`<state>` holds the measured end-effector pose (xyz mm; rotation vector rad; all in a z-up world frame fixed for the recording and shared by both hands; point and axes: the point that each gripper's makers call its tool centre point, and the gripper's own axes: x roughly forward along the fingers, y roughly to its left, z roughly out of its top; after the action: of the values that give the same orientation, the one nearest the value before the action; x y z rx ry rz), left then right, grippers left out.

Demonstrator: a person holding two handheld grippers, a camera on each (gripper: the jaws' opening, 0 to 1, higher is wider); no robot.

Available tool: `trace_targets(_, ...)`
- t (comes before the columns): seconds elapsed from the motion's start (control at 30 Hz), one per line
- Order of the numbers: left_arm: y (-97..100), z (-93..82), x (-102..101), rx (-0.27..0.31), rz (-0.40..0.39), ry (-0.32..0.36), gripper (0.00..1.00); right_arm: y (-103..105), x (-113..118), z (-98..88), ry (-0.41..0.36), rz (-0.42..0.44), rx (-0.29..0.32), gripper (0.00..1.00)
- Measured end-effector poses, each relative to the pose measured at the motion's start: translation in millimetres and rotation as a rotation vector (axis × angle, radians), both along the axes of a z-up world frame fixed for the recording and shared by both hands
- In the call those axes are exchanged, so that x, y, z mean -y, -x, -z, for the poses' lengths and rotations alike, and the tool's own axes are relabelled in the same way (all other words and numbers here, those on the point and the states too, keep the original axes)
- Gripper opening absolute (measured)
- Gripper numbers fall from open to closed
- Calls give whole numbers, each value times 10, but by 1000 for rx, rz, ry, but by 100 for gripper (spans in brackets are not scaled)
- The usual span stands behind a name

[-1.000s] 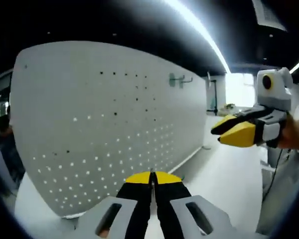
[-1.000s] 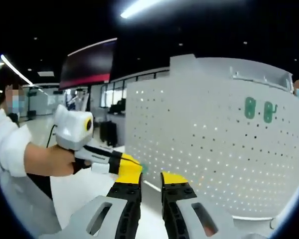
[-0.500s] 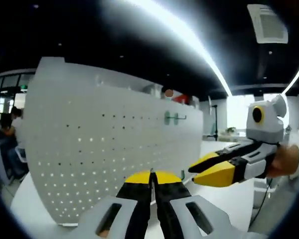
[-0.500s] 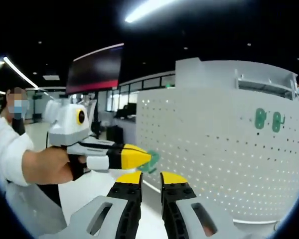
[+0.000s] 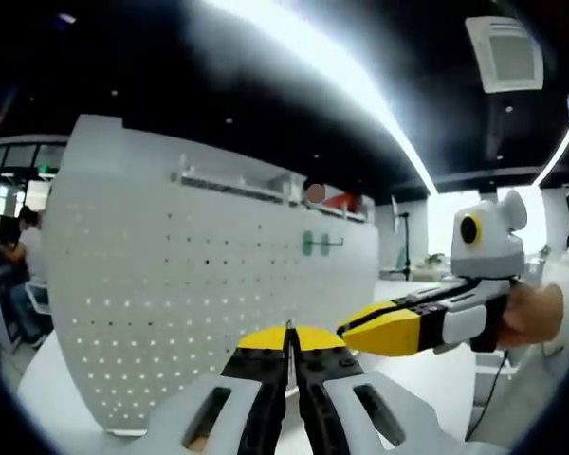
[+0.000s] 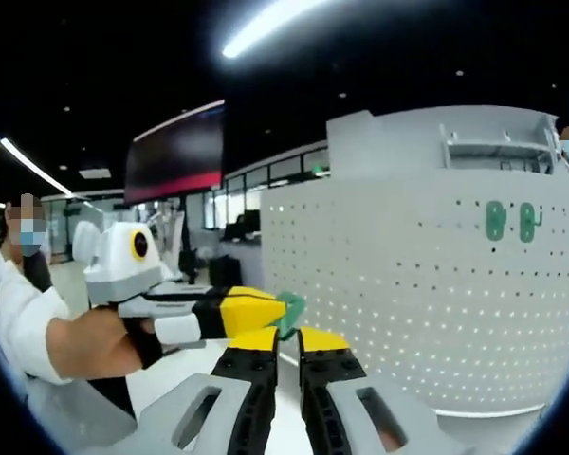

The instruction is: Insert the hook assembly into the mounting plate slot until the hook locks in place.

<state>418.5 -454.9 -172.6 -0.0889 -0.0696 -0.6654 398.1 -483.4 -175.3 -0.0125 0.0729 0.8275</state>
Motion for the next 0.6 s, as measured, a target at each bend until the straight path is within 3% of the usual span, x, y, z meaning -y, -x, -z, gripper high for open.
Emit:
trace_targets(0.13, 7, 1, 14, -1, 7, 3, 2, 15, -3, 0, 19, 0, 19, 2)
trace_targets(0.33, 5, 29, 30, -9, 18, 3, 2, 9, 16, -7, 100, 8, 98, 1)
trace_targets(0.37, 6, 34, 34, -11, 20, 2, 2, -11, 40, -34, 142, 21, 154, 1)
trace_targets(0.47, 10, 44, 45, -16, 26, 5, 2, 5, 28, -35, 219, 17, 215, 1)
trace_targets(0.6, 8, 46, 38, -18, 30, 17, 2, -3, 28, -3, 201, 16, 185, 1)
